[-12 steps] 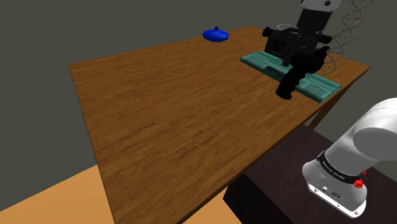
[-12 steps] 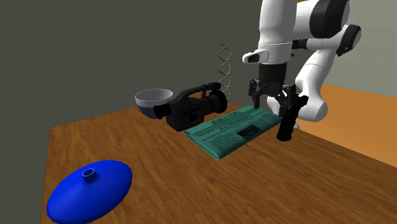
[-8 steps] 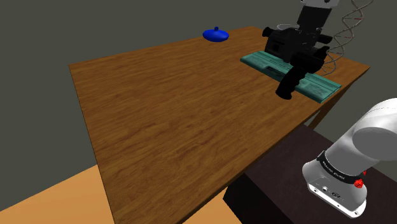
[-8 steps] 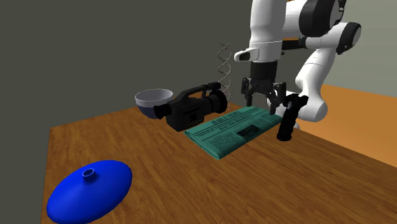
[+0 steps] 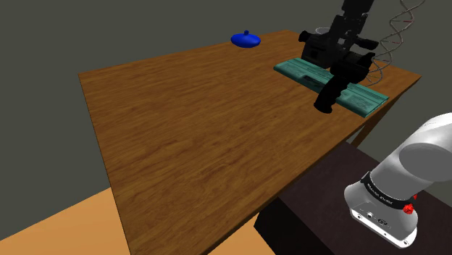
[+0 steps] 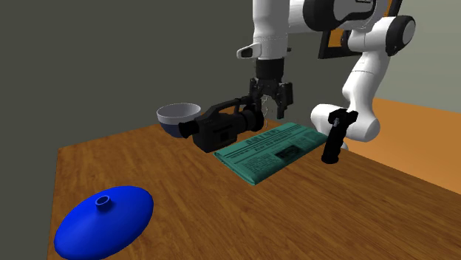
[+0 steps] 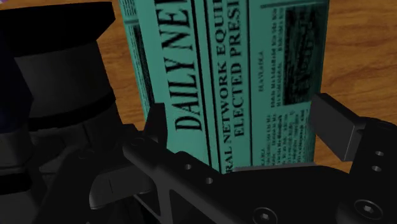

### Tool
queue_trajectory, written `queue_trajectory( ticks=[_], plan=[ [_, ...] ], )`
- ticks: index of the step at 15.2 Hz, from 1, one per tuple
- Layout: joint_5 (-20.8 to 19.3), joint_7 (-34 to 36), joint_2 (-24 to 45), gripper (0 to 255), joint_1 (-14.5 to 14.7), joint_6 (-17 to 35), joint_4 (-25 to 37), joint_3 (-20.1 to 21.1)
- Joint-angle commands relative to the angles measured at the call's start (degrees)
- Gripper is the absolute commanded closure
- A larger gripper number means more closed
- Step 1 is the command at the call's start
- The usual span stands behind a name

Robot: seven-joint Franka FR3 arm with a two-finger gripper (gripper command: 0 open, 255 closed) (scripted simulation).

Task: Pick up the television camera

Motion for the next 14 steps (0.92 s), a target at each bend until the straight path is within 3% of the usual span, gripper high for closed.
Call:
queue_trajectory(
  ticks=[1,11,14],
  plan=[
    [-0.97,-2.32,3.2,0,-0.47,-0.2,3.45,-1.58],
    [-2.14,-14.15,21.06,0,-2.82,-3.8,25.47,-8.84],
    [-2.29,-13.97,20.49,0,-2.87,-1.41,22.53,-8.8]
  ],
)
